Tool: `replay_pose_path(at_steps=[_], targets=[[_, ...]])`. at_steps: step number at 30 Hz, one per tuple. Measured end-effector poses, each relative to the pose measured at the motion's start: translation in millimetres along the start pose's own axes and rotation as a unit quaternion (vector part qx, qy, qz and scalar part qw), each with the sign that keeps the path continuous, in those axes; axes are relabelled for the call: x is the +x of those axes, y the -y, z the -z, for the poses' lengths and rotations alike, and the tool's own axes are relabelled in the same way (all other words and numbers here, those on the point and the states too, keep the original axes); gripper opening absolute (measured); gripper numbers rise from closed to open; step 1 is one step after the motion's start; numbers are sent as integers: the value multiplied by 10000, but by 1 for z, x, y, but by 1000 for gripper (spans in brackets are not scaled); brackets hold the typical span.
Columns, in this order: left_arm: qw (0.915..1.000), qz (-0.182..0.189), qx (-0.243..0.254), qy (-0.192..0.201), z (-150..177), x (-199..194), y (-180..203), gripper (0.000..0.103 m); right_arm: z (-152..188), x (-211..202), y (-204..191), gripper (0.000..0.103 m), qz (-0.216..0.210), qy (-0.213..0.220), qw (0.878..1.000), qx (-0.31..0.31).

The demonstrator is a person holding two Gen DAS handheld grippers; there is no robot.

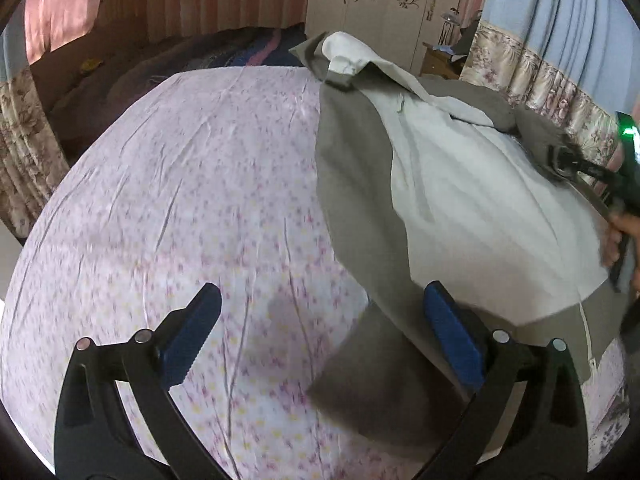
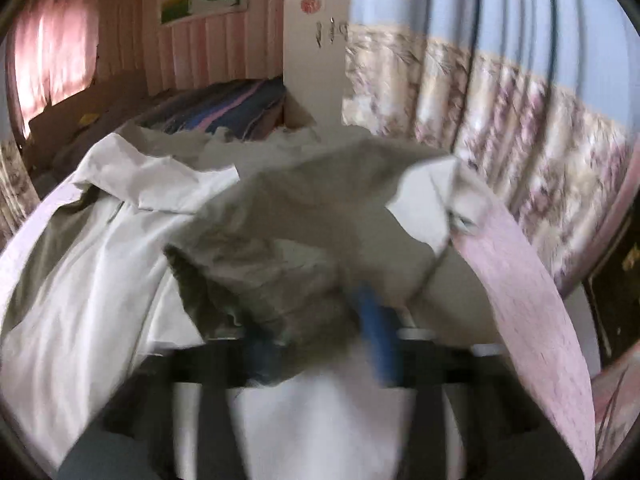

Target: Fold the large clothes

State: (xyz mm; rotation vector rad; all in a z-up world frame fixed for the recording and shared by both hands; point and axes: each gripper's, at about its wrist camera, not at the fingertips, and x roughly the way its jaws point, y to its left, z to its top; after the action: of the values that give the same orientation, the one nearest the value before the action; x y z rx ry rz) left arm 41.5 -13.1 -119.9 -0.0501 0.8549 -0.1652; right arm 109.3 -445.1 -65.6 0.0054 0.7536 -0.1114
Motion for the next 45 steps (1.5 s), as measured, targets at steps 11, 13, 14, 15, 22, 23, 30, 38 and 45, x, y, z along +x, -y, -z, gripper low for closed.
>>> replay_pose_path(at_steps=[11,13,14,15,22,23,30,38,45], targets=[[9950,621,788,23,21,-18,38,100,115,-61,90,97,-106,-708,9947,744],[9934,598,974,-62,24,-10,50,100,124,-60,87,68,-447,-642,9937,797],[9932,469,1059,-74,23,-5,57,100,125,-60,80,53,-551,-628,9941,694],[9932,477,1057,-111,20,-1,61,100,124,-60,73,32,-548,-590,9951,574],[9936,710,855,-216,-6,18,74,3,97,-83,41,6,-1012,-189,9943,285],[9929,722,935,-109,-11,5,75,3,92,-91,41,6,-1142,-86,9929,334],[9929,723,913,224,-11,-87,61,4,94,-142,47,7,-1413,190,9896,177],[9984,264,379,-332,11,-56,20,84,93,-123,80,80,-172,-161,9991,350],[9989,35,353,298,-63,-53,21,95,5,-90,20,88,-599,160,9981,45]])
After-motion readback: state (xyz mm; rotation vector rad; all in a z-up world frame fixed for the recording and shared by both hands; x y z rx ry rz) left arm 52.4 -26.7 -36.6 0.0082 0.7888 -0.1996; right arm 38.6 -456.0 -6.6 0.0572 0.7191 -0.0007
